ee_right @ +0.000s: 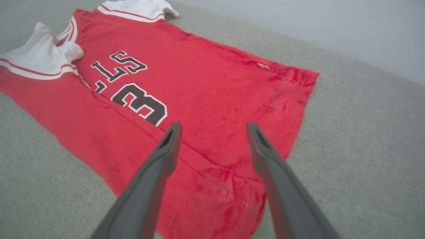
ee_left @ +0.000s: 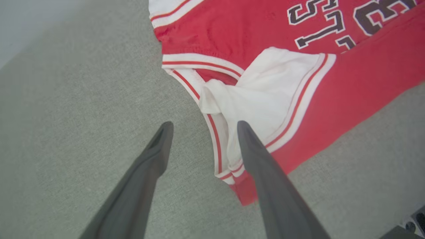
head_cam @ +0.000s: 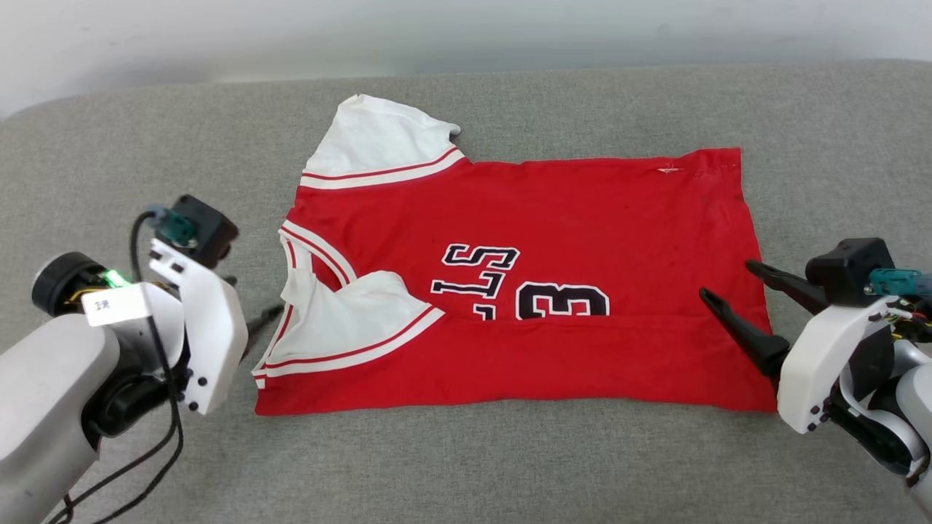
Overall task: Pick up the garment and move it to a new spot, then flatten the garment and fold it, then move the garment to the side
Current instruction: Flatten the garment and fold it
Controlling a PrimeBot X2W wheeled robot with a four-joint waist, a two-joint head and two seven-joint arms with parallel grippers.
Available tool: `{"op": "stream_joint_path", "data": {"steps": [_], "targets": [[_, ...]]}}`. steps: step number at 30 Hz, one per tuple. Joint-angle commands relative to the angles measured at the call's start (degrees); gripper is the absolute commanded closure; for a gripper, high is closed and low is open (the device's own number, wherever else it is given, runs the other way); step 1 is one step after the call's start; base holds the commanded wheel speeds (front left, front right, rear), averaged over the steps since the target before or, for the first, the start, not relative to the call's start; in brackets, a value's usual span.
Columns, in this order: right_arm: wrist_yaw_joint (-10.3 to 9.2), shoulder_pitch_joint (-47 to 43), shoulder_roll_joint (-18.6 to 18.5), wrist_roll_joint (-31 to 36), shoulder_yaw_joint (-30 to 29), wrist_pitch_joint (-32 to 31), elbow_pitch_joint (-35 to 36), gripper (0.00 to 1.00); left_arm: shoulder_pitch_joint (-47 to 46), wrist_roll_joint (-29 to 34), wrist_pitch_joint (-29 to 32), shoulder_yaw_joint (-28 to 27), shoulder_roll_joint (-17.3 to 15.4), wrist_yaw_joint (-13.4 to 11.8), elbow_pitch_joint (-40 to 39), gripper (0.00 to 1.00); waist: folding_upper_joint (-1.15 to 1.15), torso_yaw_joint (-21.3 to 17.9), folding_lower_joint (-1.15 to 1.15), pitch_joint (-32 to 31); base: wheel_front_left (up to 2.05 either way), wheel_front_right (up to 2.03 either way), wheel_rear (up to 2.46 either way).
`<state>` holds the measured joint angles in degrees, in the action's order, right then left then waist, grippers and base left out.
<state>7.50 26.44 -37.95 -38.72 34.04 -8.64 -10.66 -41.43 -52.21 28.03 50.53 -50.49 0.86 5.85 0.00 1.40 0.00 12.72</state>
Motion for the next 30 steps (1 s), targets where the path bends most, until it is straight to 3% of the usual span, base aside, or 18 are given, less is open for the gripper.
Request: {"op": "stream_joint_path", "data": {"steps": [1, 6, 11, 24, 25, 26, 30], "targets": [[-0.02, -0.5, 0.3, 0.4, -0.1, -0.2, 0.3, 0.0, -0.9, -0.5, 1.7, 0.4, -0.4, 0.3, -0.4, 0.0, 0.0, -0.1, 0.0, 0.0, 0.0, 0.0, 0.0], [-0.02, -0.3, 1.1, 0.4, 0.4, -1.6, 1.0, 0.0, -1.6, -4.2, 11.4, 2.5, -0.6, 1.1, -1.5, 0.0, 0.0, -0.7, 0.0, 0.4, 0.0, 0.0, 0.0], [-0.02, 1.0, 1.7, 0.1, 1.4, -2.7, 1.3, 0.0, -0.1, -7.1, 15.8, 3.9, 0.1, 1.1, 1.2, 0.0, 0.0, -1.9, 0.0, 1.4, 0.0, 0.0, 0.0], [-0.02, 4.4, 2.2, -0.9, 4.2, -2.8, 0.2, 0.0, 3.7, -7.1, 16.2, 8.1, 3.1, 3.6, 10.8, 0.0, 0.0, -4.1, 0.0, 3.7, 0.0, 0.0, 0.0], [-0.03, 4.8, 2.0, -1.0, 4.2, -2.9, 0.2, 0.0, 3.7, -7.2, 15.9, 8.2, 3.4, 3.8, 11.0, 0.69, 0.0, -4.1, 0.0, 3.6, 0.0, 0.0, 0.0], [-0.02, 5.2, 1.7, -1.0, 4.3, -2.9, 0.2, 0.0, 3.6, -7.3, 15.7, 8.3, 3.7, 4.1, 11.2, 1.0, 0.0, -4.1, 0.0, 3.5, 0.0, 0.0, 0.0], [-0.02, 7.1, -0.1, -1.0, 5.4, -4.2, 0.8, 0.0, 2.7, -7.5, 14.5, 7.8, 3.7, 4.7, 11.3, 1.0, 0.0, -3.7, 0.0, 2.6, 0.0, 0.0, 0.0]]}}
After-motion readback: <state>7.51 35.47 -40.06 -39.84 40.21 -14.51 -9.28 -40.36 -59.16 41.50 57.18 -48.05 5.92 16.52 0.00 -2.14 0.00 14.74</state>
